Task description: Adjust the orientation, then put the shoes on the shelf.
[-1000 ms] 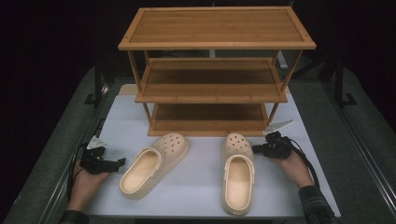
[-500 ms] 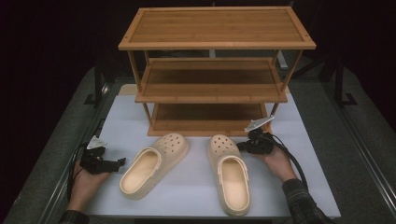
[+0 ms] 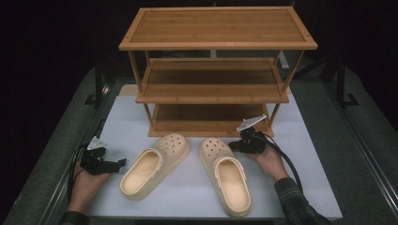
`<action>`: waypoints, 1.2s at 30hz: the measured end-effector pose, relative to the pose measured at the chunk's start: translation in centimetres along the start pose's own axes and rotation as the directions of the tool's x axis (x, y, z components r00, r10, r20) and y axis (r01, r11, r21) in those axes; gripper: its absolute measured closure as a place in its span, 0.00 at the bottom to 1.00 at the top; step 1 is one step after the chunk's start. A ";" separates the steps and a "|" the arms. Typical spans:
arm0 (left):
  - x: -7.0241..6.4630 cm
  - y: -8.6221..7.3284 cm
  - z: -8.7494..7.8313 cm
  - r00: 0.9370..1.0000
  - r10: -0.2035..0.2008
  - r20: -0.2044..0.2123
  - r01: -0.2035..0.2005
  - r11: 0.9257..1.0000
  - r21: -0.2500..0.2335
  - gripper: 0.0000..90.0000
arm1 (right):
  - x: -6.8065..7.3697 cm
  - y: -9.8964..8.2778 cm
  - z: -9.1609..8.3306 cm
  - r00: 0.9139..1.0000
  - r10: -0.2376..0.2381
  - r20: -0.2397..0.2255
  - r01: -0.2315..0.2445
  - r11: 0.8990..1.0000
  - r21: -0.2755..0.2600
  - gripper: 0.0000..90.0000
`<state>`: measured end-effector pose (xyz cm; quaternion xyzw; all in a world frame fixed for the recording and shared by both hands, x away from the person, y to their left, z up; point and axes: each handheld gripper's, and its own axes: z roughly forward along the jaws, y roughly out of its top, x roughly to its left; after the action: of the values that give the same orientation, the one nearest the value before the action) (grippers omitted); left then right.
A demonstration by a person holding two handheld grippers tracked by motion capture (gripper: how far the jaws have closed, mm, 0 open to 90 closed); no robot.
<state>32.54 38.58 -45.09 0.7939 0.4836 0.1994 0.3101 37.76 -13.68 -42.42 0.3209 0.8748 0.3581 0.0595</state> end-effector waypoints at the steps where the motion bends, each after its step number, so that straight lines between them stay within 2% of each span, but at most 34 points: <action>1: 0.0 0.0 0.0 1.000 0.001 0.000 -0.001 1.000 0.000 0.00 | -0.1 -0.1 -0.3 1.000 0.007 0.012 -0.007 1.000 -0.009 0.98; 3: 0.0 0.0 0.0 1.000 0.000 0.001 0.000 1.000 -0.001 0.00 | -0.3 -0.3 -0.9 0.999 0.027 0.032 -0.026 0.999 -0.034 0.95; 10: 0.0 0.0 0.0 1.000 0.000 0.001 0.000 1.000 -0.001 0.00 | -0.5 -2.0 -4.0 0.992 0.094 0.084 -0.085 0.991 -0.107 0.73; 14: 0.0 0.0 0.0 1.000 0.000 0.002 0.000 1.000 -0.001 0.00 | -0.1 -3.1 -5.3 0.987 0.114 0.112 -0.102 0.989 -0.109 0.62; 19: 0.0 0.0 0.0 1.000 0.001 0.001 -0.001 1.000 -0.001 0.00 | 0.8 -4.6 -6.8 0.983 0.119 0.139 -0.105 0.989 -0.108 0.56; 22: 0.0 0.0 0.0 1.000 0.000 0.001 0.000 1.000 -0.003 0.00 | 1.6 -5.7 -8.0 0.982 0.133 0.130 -0.116 0.984 -0.133 0.53; 24: 0.0 0.0 0.0 1.000 0.003 0.001 -0.003 1.000 -0.006 0.00 | 1.7 -5.9 -8.2 0.983 0.134 0.126 -0.117 0.984 -0.137 0.52; 28: 0.0 0.1 -0.5 0.999 0.027 0.022 -0.027 1.000 -0.006 0.04 | 2.7 -6.7 -9.0 0.983 0.146 0.114 -0.128 0.980 -0.154 0.47; 30: 0.1 0.5 -1.1 0.999 0.033 0.027 -0.033 0.999 -0.018 0.04 | 3.0 -6.9 -9.2 0.983 0.149 0.105 -0.131 0.978 -0.160 0.46; 33: -0.1 1.2 -2.4 0.997 0.041 0.060 -0.039 0.998 -0.044 0.08 | 3.6 -7.0 -9.2 0.985 0.144 0.093 -0.128 0.979 -0.161 0.45; 35: -0.6 1.7 -3.5 0.995 0.060 0.085 -0.055 0.996 -0.066 0.10 | 3.8 -6.9 -9.2 0.986 0.143 0.083 -0.128 0.978 -0.163 0.45; 36: -0.9 1.9 -4.0 0.992 0.070 0.102 -0.062 0.995 -0.076 0.14 | 4.0 -6.8 -9.2 0.987 0.142 0.077 -0.128 0.977 -0.169 0.44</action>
<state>30.90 38.34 -40.95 0.8071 0.4327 0.1851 0.3566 27.98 -20.36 -39.65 0.3892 0.8151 0.4173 0.1001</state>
